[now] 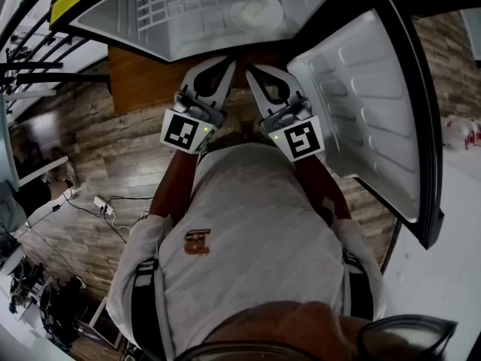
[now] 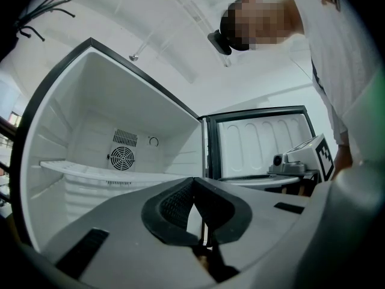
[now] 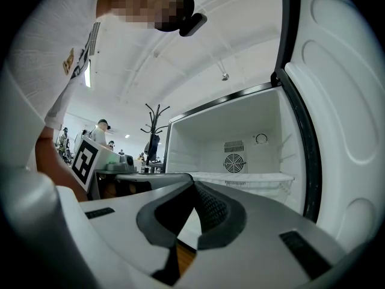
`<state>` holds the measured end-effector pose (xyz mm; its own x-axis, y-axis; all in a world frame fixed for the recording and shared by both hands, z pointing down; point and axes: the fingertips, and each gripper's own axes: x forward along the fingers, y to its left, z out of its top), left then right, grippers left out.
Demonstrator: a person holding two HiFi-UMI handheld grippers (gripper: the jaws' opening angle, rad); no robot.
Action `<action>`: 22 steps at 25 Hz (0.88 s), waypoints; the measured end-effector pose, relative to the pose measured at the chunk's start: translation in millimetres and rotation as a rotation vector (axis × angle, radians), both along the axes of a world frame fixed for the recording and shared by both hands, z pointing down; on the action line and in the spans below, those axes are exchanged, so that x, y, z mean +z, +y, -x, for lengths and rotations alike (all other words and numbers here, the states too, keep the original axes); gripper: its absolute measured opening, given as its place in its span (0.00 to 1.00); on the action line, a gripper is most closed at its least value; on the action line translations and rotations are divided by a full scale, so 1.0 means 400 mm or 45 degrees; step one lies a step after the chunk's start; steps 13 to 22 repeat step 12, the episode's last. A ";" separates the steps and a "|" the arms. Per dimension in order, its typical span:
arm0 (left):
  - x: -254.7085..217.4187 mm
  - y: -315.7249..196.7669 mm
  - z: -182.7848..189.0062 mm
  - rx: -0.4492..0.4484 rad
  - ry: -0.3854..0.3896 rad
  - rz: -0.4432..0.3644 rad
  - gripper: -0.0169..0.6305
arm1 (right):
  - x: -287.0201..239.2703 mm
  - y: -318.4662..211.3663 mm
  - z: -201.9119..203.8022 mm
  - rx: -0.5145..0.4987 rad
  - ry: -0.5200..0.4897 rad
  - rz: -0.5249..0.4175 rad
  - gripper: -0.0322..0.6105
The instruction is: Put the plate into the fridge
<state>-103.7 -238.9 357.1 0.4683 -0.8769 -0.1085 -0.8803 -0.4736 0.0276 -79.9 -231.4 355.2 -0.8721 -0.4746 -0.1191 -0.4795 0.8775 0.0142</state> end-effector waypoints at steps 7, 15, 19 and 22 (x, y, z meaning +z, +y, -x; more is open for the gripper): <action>0.000 0.012 0.006 -0.004 -0.003 0.004 0.05 | -0.003 0.012 0.006 -0.001 0.005 -0.003 0.10; -0.003 0.014 0.004 0.001 -0.006 -0.005 0.05 | -0.007 0.014 -0.001 0.011 -0.001 -0.011 0.10; -0.003 0.014 0.004 0.001 -0.006 -0.005 0.05 | -0.007 0.014 -0.001 0.011 -0.001 -0.011 0.10; -0.003 0.014 0.004 0.001 -0.006 -0.005 0.05 | -0.007 0.014 -0.001 0.011 -0.001 -0.011 0.10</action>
